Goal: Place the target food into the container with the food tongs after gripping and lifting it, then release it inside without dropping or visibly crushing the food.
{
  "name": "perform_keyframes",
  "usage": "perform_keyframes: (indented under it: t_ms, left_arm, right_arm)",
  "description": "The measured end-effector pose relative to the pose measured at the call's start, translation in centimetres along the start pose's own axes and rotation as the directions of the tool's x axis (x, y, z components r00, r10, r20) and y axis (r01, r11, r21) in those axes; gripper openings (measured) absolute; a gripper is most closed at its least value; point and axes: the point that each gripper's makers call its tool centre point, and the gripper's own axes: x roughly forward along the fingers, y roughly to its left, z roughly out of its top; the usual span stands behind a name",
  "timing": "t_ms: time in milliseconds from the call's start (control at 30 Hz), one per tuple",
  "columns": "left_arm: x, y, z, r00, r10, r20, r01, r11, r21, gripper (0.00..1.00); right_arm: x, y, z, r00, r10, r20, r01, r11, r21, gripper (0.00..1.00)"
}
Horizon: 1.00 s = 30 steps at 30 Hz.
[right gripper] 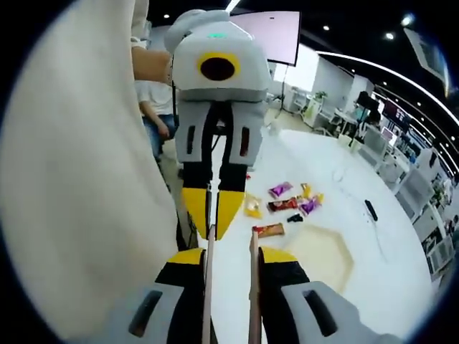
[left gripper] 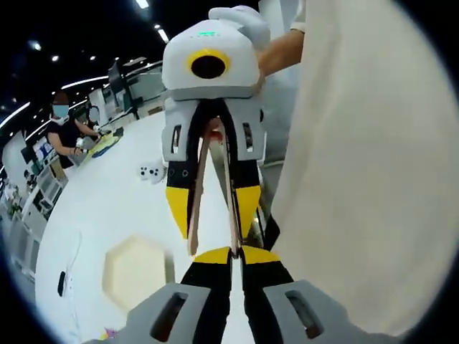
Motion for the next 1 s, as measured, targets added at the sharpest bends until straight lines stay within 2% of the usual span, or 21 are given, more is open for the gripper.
perform_keyframes:
  t_ms: [133,267,333,367,433,467,500,567,667,733,767,833,933,1000]
  left_arm:
    - [-0.7,0.2,-1.1,0.999,0.027,-0.026,-0.028,0.999,-0.020,0.00]
    - [-1.8,0.7,-2.5,0.995,0.098,-0.034,-0.100,0.992,-0.072,0.00]
    - [-2.5,1.9,-4.3,0.980,0.184,-0.080,-0.192,0.975,-0.114,0.00]
    - [-3.0,2.1,-5.3,0.973,0.207,-0.100,-0.218,0.967,-0.127,0.00]
    - [-3.3,2.0,-5.7,0.972,0.214,-0.098,-0.227,0.963,-0.144,0.00]
    - [-4.0,2.3,-6.4,0.961,0.255,-0.105,-0.270,0.947,-0.172,0.00]
    - [-4.2,2.1,-6.6,0.961,0.258,-0.098,-0.273,0.944,-0.187,0.00]
    - [-4.6,1.9,-7.0,0.957,0.275,-0.095,-0.290,0.934,-0.209,0.00]
    - [-4.6,1.4,-7.3,0.955,0.281,-0.098,-0.296,0.930,-0.219,0.00]
    - [-4.5,1.1,-7.4,0.954,0.284,-0.098,-0.300,0.927,-0.228,0.00]
    - [-4.4,0.9,-7.5,0.953,0.287,-0.097,-0.302,0.924,-0.234,0.00]
    - [-4.4,0.7,-7.5,0.952,0.290,-0.096,-0.305,0.922,-0.239,0.00]
    - [-4.6,0.3,-7.8,0.948,0.304,-0.093,-0.318,0.912,-0.259,0.00]
    - [-4.8,0.2,-8.1,0.945,0.313,-0.093,-0.327,0.905,-0.271,0.00]
  right_arm:
    - [-0.1,-0.5,-0.7,1.000,-0.025,-0.007,0.025,0.997,0.070,0.28]
    - [0.0,-1.0,-1.0,0.999,-0.052,0.013,0.048,0.983,0.177,0.27]
    - [-0.1,-1.2,-1.2,0.998,-0.060,0.019,0.053,0.966,0.252,0.28]
    - [-0.1,-1.5,-1.3,0.997,-0.073,0.021,0.064,0.956,0.287,0.28]
    - [-0.1,-1.9,-1.3,0.995,-0.092,0.039,0.073,0.936,0.346,0.27]
    - [-0.2,-2.4,-1.3,0.992,-0.113,0.051,0.087,0.929,0.359,0.27]
    - [-0.3,-2.4,-1.4,0.993,-0.108,0.046,0.082,0.918,0.388,0.27]
    - [-0.2,-2.5,-1.3,0.993,-0.104,0.060,0.072,0.914,0.399,0.27]
    - [0.1,-2.6,-1.2,0.993,-0.098,0.065,0.064,0.916,0.397,0.26]
    - [0.3,-2.6,-0.8,0.992,-0.090,0.085,0.046,0.908,0.417,0.27]
    - [0.4,-2.6,-0.2,0.989,-0.088,0.122,0.023,0.892,0.451,0.27]
    - [0.5,-2.8,0.3,0.985,-0.081,0.152,-0.007,0.864,0.503,0.28]
    - [0.8,-3.1,0.7,0.983,-0.081,0.164,-0.012,0.867,0.499,0.28]
    - [1.3,-3.1,0.9,0.985,-0.071,0.160,-0.016,0.876,0.482,0.28]
